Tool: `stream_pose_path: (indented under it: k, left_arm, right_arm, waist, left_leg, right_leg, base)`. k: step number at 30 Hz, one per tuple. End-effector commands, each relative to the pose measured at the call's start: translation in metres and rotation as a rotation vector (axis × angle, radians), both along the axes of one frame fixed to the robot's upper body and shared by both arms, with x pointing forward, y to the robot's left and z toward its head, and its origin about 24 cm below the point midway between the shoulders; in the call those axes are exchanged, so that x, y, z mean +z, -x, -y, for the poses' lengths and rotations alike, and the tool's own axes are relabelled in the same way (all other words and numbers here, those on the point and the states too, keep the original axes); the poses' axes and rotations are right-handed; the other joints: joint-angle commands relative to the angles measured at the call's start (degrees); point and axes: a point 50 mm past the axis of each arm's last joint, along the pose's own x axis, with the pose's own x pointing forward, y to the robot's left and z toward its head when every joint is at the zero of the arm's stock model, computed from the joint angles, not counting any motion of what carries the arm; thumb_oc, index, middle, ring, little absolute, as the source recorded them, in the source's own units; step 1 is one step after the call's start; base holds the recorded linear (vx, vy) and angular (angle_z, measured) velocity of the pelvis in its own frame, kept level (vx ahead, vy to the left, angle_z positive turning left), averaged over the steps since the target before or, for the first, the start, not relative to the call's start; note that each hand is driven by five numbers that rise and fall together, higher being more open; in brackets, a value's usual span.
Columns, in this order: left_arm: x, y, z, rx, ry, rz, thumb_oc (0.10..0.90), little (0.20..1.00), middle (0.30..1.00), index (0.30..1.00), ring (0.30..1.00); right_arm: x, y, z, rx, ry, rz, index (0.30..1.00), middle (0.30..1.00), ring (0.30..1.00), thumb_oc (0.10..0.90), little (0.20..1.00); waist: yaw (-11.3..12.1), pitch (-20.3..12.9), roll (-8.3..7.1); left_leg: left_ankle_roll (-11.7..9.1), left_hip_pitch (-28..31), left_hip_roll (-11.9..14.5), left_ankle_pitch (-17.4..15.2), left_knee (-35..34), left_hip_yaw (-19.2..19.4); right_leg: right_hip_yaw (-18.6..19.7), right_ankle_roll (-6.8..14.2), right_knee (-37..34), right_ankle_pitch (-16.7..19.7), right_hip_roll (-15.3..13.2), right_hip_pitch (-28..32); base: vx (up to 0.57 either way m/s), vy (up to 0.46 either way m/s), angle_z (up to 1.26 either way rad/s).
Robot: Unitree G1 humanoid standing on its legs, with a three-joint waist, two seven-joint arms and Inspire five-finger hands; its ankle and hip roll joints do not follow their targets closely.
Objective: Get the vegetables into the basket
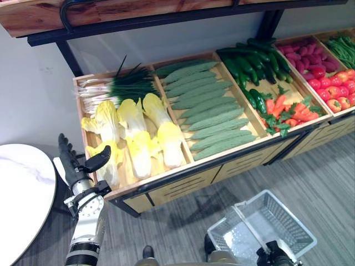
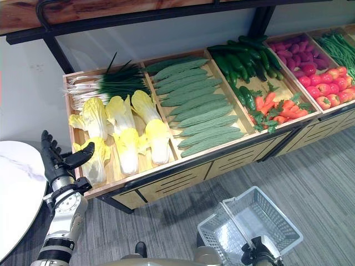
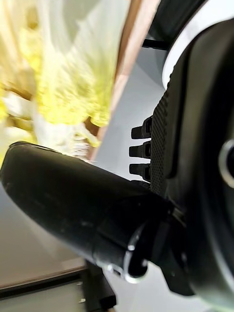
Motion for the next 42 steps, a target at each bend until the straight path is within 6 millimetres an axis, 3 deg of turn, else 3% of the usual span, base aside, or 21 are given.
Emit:
stream_pose_path:
  k: [1,13,25,33,42]
  left_arm:
    - [0.065,-0.019,0.0,-0.133,-0.186,0.266,0.9,1.0,1.0,1.0,1.0]
    - [0.064,-0.017,0.024,-0.345,-0.295,0.216,0.9,1.0,1.0,1.0,1.0]
    - [0.025,-0.013,0.034,-0.349,-0.216,0.058,0.9,1.0,1.0,1.0,1.0]
    - [-0.014,-0.006,0.034,-0.347,-0.239,-0.174,0.9,1.0,1.0,1.0,1.0]
    - [-0.021,-0.013,0.038,-0.456,-0.432,-0.301,0.9,1.0,1.0,1.0,1.0]
  right_arm:
    - [0.002,-0.011,-0.001,0.054,0.019,0.023,0.3,0.3,0.3,0.4,0.3]
    - [0.002,-0.012,-0.003,0.056,0.003,0.032,0.3,0.3,0.3,0.4,0.3]
    - [0.001,-0.006,-0.002,0.017,0.017,0.02,0.3,0.3,0.3,0.4,0.3]
    - [0.0,-0.004,-0.001,0.006,0.027,0.013,0.3,0.3,0.3,0.4,0.3]
    - [0.003,-0.01,0.001,0.037,0.037,0.017,0.3,0.3,0.3,0.4,0.3]
  waist:
    - [-0.1,0.5,-2.71]
    - [-0.3,0.8,-2.41]
    - [-0.1,1.2,-2.26]
    - [-0.4,1.0,-2.3]
    - [-1.4,1.0,-2.09]
  left_leg:
    - [-0.9,0.3,0.3,-3.0,0.1,-2.3]
    - [-0.9,0.5,0.4,-3.0,0.1,-2.0]
    - [-0.6,0.2,0.2,-2.9,0.1,-2.1]
    - [-0.5,0.3,0.3,-2.8,0.1,-1.8]
    - [-0.7,0.4,0.5,-2.9,0.1,-1.0]
  right_leg:
    - [-1.7,2.7,0.3,-2.5,-2.8,3.0]
    - [-1.3,2.7,0.3,-2.5,-2.5,2.8]
    - [-1.2,2.6,0.3,-2.5,-2.6,2.6]
    - [-1.1,2.6,0.3,-2.3,-2.5,2.4]
    - [-0.4,2.6,0.3,-2.1,-2.2,2.0]
  base:
    - [0.0,-0.007,-0.05]
    - [0.0,-0.001,-0.01]
    - [0.0,0.0,0.0]
    - [0.0,0.0,0.0]
    - [0.0,-0.001,-0.03]
